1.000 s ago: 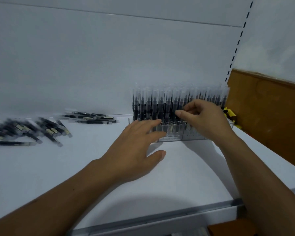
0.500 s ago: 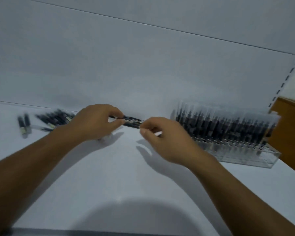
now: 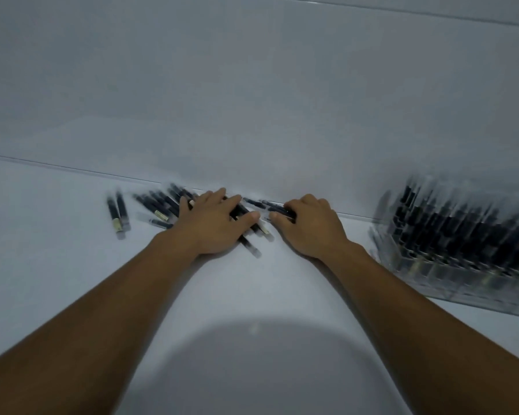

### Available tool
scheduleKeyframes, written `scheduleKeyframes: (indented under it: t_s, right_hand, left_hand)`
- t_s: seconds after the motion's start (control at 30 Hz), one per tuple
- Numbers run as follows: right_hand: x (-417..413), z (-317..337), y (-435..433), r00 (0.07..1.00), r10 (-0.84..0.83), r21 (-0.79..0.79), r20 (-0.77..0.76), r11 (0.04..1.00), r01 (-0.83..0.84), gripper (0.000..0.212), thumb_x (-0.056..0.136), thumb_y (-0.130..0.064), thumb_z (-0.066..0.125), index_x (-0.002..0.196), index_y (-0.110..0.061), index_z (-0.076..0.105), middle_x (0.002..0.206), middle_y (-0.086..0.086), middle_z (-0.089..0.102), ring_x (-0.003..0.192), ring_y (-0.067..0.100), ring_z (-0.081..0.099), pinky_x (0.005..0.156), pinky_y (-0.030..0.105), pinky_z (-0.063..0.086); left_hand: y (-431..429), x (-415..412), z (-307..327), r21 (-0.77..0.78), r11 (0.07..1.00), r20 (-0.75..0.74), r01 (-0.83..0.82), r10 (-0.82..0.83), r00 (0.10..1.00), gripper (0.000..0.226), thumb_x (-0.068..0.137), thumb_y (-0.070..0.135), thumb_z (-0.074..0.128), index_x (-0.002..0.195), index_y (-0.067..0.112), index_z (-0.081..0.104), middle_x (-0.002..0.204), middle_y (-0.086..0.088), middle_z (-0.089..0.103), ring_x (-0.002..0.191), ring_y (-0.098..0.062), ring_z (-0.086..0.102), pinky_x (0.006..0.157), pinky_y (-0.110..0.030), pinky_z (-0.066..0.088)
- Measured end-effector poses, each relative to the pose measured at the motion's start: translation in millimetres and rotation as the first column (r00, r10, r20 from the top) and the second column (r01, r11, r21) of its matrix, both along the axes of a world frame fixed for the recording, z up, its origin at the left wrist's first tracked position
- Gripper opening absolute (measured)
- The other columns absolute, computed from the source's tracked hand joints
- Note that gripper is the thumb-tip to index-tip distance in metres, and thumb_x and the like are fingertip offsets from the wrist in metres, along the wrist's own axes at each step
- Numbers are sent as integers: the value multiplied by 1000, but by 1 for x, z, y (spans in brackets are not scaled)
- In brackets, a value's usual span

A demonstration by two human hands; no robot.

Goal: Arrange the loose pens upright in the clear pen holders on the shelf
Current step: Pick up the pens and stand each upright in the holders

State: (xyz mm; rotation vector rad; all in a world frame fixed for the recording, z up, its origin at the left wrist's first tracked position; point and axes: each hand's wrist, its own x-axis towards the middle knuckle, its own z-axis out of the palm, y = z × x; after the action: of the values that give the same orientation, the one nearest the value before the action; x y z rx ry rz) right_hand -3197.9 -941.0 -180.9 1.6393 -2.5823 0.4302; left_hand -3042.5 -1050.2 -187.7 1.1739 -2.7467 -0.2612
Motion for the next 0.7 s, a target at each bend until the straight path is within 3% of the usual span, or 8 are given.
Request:
scheduleKeyframes:
  t_s: [0.07,0.13,0.23,0.37,0.47,0.57,0.7]
  right_hand:
    - [8,4,2,996,36,-36,79,999,-33,36,96,-51,46,83,-20,60,91,1,54,92,25,52,72,34,42]
    - [18,8,7,983,82,-41,165,996,-76,36,94,-47,51,69,-21,52,74,-2,52,75,22,54,59,31,37]
    - [24,12,18,963,111,-31,246,994,-107,29,91,-49,55,87,-21,61,81,-5,61,79,16,57,60,29,38]
    - [17,14,36,907,73,-123,414,992,-24,28,89,-46,62,87,-18,68,80,-6,65,76,11,58,61,24,41]
    - [12,10,41,772,66,-211,632,973,90,18,88,-34,68,81,-18,72,78,-5,70,79,14,64,68,27,46]
    - [9,8,41,692,102,-302,714,937,174,22,89,-27,69,68,-21,67,66,-10,67,73,12,64,67,26,44]
    - [11,9,44,552,193,-353,811,914,199,8,90,-18,67,83,-18,70,70,-5,66,51,-1,54,53,14,42]
  left_hand:
    - [-1,0,-1,7,1000,-5,12,-12,1000,80,83,78,13,149,34,26,158,-1,21,146,-25,16,114,-61,4]
    - [2,1,2,20,1000,-25,20,-19,1000,76,85,75,16,146,33,33,155,-2,28,144,-25,20,114,-61,5]
    - [11,2,8,1,997,-58,76,-76,995,62,90,68,22,132,31,49,124,0,47,134,-25,36,110,-58,18]
    - [25,2,12,15,996,-127,90,-87,988,51,96,57,35,138,32,48,144,2,44,138,-21,33,114,-51,19]
    - [28,3,13,-21,992,-220,127,-129,967,48,95,50,46,136,25,52,136,4,53,129,-19,43,111,-46,29]
    - [32,3,14,21,984,-343,179,-161,925,41,95,42,53,131,24,57,130,5,57,119,-14,51,101,-34,40]
    - [42,-1,13,43,965,-396,259,-222,891,36,95,34,55,131,34,54,125,14,56,111,-4,49,92,-24,37]
